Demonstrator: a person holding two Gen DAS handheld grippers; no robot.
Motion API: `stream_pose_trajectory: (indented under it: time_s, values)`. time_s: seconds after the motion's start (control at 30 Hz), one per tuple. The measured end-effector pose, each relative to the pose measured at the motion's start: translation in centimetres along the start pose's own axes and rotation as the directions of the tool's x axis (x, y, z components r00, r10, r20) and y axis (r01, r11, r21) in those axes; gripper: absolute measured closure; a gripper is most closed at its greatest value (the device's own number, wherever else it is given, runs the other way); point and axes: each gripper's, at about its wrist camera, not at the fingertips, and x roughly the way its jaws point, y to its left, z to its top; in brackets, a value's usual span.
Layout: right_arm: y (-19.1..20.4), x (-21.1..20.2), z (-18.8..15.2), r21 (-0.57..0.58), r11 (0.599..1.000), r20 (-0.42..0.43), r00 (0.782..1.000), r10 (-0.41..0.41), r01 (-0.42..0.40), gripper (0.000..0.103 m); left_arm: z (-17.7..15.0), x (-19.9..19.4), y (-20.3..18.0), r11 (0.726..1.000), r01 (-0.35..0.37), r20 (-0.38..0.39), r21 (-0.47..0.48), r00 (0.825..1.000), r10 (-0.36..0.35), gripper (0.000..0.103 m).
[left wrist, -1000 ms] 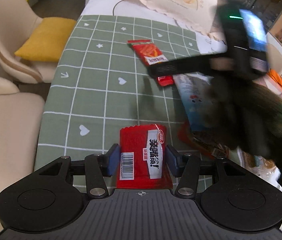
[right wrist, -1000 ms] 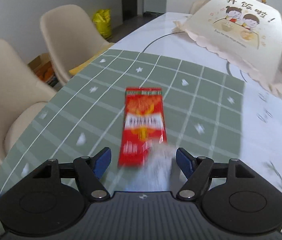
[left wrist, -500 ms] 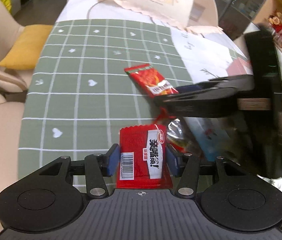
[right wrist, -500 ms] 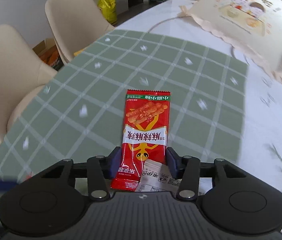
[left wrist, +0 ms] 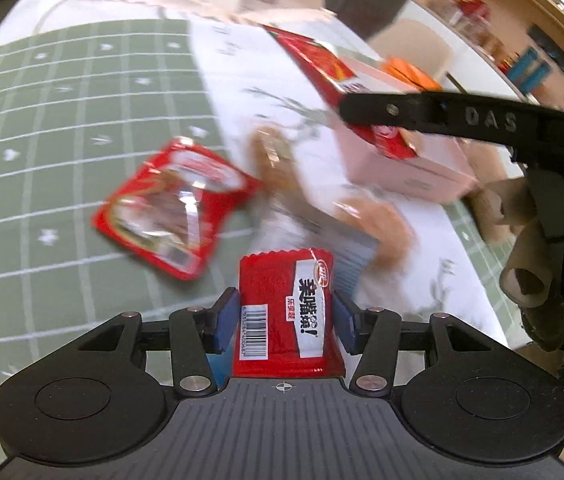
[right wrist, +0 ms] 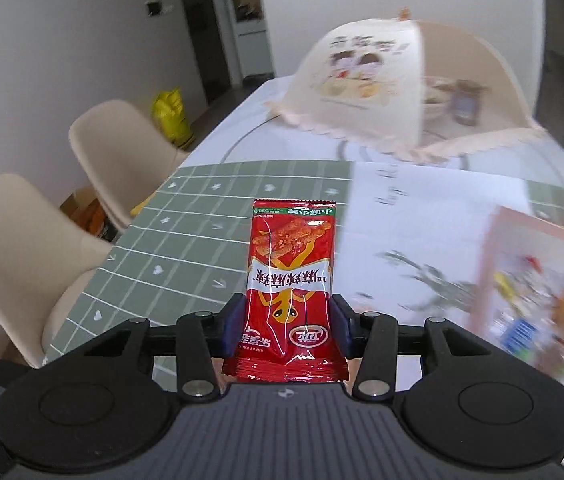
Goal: Organize snacks
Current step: 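Carry both red packets over the pink box and open both grippers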
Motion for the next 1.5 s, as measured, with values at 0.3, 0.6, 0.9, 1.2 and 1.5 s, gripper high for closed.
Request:
stream_pose_trajectory:
  time_s: [0.3, 0.6, 0.9, 1.2, 1.5]
  values:
    - [-7.0, -5.8, -8.4, 0.073, 0.966, -0.047, 0.968, -0.246, 0.249, 0.058, -1.8, 2.8, -6.0, 0.986, 0.147, -0.116, 0.078, 0.984, -0.137, 0.048]
    - [-8.5, -5.2, -14.9, 0.120, 0.953, -0.187, 0.949, -0.252, 0.277, 0.058, -1.0, 4.2, -3.7, 0.996, -0.064, -0.065, 0.064, 0.996, 0.068, 0.048]
    - [-6.6, -3.8, -11.5, 0.090, 0.970, -0.065, 0.973, -0.222, 0.227, 0.032, -1.4, 3.0, -3.6, 0.997, -0.043, -0.081, 0.056, 0.996, 0.048, 0.048]
    - [-4.6, 0.3, -9.5, -0.023, 0.969, -0.065, 0.967, -0.247, 0.246, 0.032, -3.5, 4.6, -5.6, 0.995, -0.004, -0.155, 0.103, 0.988, 0.020, 0.048]
    - [-10.3, -3.6, -12.7, 0.187, 0.930, -0.065, 0.948, -0.311, 0.318, 0.030, -3.4, 6.0, -6.7, 0.993, 0.038, -0.192, 0.116, 0.981, -0.015, 0.048]
